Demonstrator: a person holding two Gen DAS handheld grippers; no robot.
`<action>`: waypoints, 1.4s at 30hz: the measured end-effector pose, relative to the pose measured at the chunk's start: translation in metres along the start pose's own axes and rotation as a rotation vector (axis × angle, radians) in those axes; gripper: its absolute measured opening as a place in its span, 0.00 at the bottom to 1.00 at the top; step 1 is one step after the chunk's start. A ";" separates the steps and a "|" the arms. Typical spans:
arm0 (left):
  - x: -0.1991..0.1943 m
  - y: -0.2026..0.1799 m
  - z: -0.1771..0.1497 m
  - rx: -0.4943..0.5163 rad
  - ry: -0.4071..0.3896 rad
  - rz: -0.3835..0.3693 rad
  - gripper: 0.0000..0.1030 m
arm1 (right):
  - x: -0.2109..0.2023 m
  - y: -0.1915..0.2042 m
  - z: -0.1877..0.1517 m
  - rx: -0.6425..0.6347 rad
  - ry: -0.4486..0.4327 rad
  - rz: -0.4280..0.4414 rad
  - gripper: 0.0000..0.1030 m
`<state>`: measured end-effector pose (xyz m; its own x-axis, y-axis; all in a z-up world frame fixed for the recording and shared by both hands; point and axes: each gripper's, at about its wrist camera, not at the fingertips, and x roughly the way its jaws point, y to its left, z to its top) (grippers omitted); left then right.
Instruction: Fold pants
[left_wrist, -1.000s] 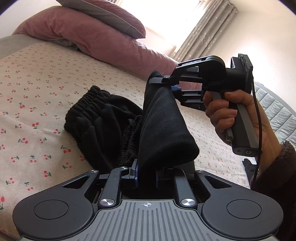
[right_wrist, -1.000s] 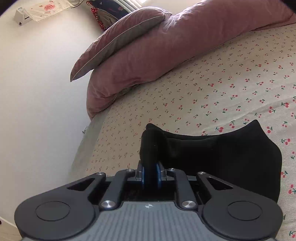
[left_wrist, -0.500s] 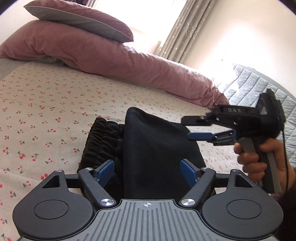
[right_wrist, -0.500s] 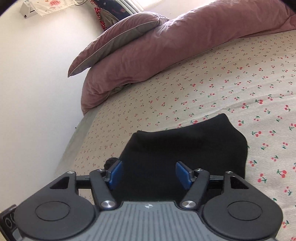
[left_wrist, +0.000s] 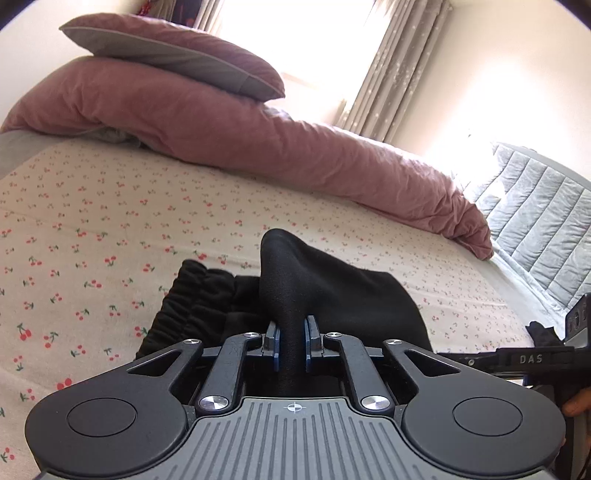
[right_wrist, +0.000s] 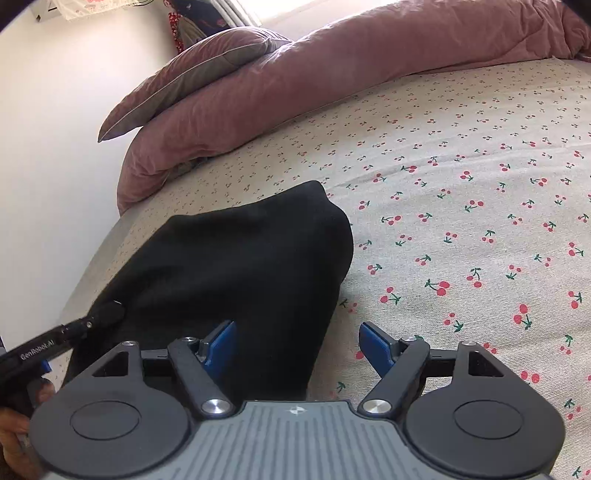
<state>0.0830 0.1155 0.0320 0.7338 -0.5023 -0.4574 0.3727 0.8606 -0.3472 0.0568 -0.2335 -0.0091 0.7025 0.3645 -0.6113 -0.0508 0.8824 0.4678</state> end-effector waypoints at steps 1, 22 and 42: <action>-0.007 0.000 0.002 0.008 -0.031 -0.001 0.08 | -0.002 -0.001 -0.001 0.003 -0.002 0.007 0.74; 0.028 0.106 0.019 -0.180 0.116 0.028 0.74 | 0.028 -0.007 -0.009 0.132 0.071 0.113 0.80; 0.095 0.101 0.014 -0.548 0.204 -0.251 0.41 | 0.041 -0.035 0.033 0.290 -0.104 0.227 0.32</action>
<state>0.1979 0.1559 -0.0349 0.5184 -0.7359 -0.4355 0.1349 0.5733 -0.8081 0.1106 -0.2588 -0.0296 0.7657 0.4956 -0.4098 -0.0210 0.6562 0.7543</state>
